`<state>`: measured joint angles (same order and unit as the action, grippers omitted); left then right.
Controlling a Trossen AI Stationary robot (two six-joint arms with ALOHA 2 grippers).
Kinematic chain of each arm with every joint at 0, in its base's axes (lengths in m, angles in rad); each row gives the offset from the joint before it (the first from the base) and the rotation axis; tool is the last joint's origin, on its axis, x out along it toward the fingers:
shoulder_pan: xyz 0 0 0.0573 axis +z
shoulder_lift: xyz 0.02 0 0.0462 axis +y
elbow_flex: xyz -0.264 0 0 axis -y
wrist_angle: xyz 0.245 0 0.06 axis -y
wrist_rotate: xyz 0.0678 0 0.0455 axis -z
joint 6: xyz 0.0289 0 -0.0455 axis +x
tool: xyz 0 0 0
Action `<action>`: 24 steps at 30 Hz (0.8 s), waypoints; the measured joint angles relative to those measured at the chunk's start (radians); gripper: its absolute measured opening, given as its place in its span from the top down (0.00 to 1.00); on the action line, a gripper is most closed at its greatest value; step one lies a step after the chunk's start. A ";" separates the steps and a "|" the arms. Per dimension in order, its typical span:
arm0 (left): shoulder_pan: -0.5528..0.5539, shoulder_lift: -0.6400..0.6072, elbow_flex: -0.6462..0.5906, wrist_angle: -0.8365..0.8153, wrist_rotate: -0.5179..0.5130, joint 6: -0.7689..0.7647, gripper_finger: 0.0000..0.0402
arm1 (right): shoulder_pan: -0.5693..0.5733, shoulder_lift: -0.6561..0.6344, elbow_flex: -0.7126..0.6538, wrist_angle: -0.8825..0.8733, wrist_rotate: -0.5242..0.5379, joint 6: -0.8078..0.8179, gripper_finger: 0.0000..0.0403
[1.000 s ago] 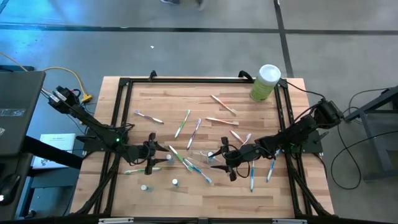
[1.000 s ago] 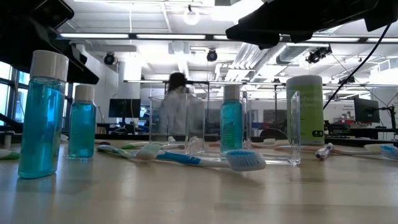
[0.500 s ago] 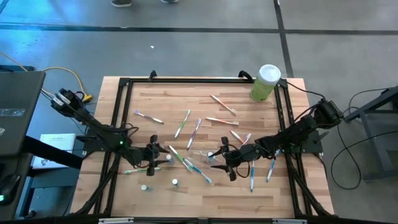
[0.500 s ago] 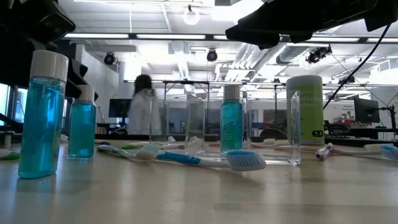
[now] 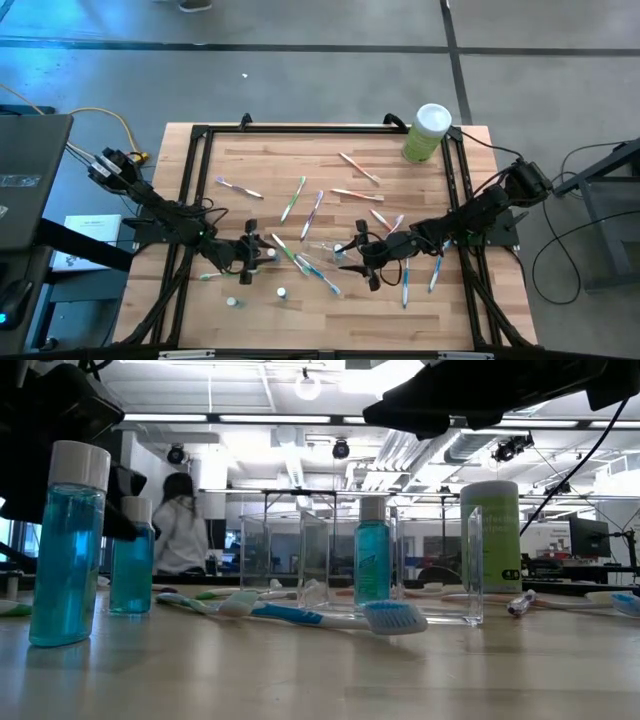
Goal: Pick & Place toothbrushing station
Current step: Put the blue mouthwash into the transparent organizer
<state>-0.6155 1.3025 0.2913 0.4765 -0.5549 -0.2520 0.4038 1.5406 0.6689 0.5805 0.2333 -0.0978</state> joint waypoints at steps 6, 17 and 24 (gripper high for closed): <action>0.000 -0.001 0.000 0.018 0.000 0.010 0.79 | 0.000 0.000 0.000 -0.004 0.000 0.000 0.54; 0.005 -0.026 0.025 0.131 0.014 -0.030 0.78 | 0.012 0.000 0.000 0.002 0.001 -0.006 0.54; 0.016 -0.078 0.157 -0.070 0.056 -0.040 0.78 | 0.073 0.000 0.000 0.029 0.043 -0.064 0.54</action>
<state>-0.5998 1.2245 0.4484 0.4065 -0.4991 -0.2922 0.4764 1.5406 0.6689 0.6098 0.2765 -0.1616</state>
